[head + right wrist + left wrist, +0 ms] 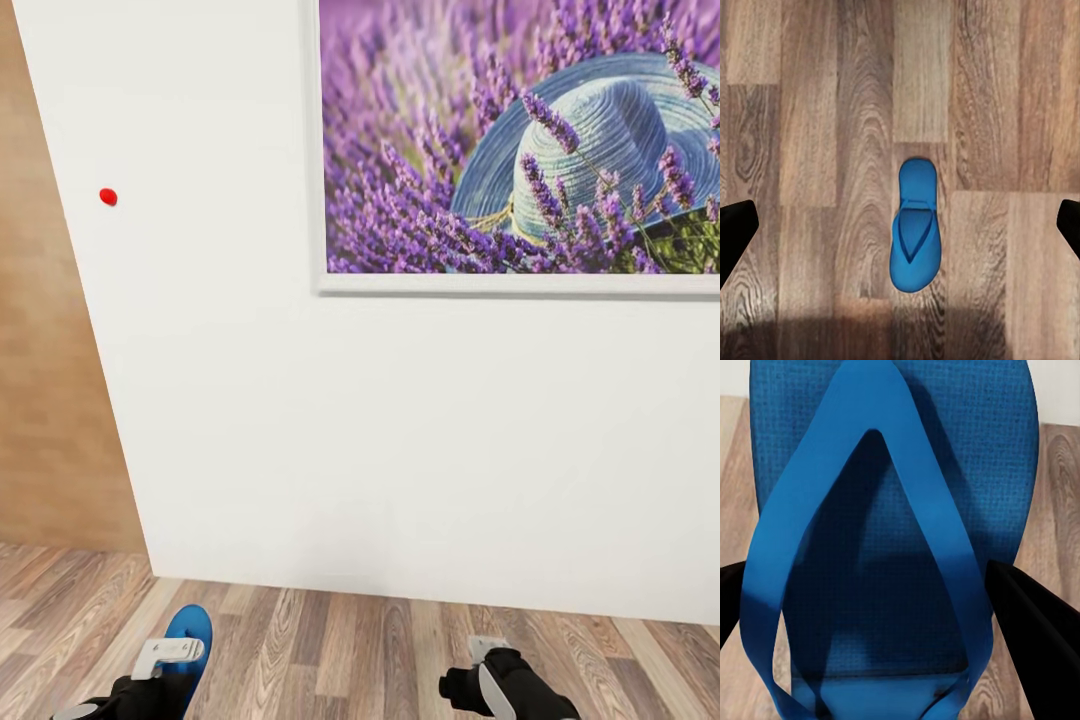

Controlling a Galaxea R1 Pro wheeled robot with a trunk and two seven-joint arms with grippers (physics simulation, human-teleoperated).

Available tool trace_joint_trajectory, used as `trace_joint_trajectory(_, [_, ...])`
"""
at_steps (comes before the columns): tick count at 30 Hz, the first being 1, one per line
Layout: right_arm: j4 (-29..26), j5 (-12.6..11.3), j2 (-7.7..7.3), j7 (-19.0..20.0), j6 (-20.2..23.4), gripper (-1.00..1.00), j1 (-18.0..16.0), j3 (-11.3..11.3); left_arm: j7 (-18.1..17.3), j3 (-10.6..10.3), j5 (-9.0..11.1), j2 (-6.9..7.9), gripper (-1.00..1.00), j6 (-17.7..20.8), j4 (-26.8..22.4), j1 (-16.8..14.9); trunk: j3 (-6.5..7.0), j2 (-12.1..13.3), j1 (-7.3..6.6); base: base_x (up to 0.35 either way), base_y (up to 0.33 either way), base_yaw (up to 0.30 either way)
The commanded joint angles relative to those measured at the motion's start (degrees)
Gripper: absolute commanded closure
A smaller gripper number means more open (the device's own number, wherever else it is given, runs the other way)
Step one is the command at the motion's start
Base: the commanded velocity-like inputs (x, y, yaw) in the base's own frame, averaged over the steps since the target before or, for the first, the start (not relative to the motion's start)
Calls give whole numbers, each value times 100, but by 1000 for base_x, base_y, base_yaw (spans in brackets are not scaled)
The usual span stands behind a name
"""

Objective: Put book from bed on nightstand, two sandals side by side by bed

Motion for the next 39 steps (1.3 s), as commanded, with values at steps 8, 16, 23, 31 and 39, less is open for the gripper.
trace_joint_trajectory(8, [-2, 4, 8, -16, 30, -100, -13, -39, -1, 4, 30, -6, 100, 27, -7, 0, -149, -325, 176, 0, 0, 0])
trace_joint_trajectory(16, [3, 4, 15, -17, 30, -100, -17, -39, -25, 8, 54, -2, 100, 31, -40, 0, -293, -646, 352, 0, 0, 0])
trace_joint_trajectory(23, [8, 4, 22, -24, 31, -100, -16, -37, -47, 16, 70, 1, 100, 142, -254, 8, -419, -926, 505, 0, 0, 0])
trace_joint_trajectory(31, [5, 4, 16, -26, 31, -100, -28, -39, -58, 38, 95, 49, 100, 633, -598, -1, -562, -1247, 681, 0, 0, 0])
trace_joint_trajectory(39, [0, 4, 17, -31, 36, -100, -82, -39, -53, 45, 96, 63, 100, 1238, -812, -115, -706, -1568, 857, 0, 0, 0])
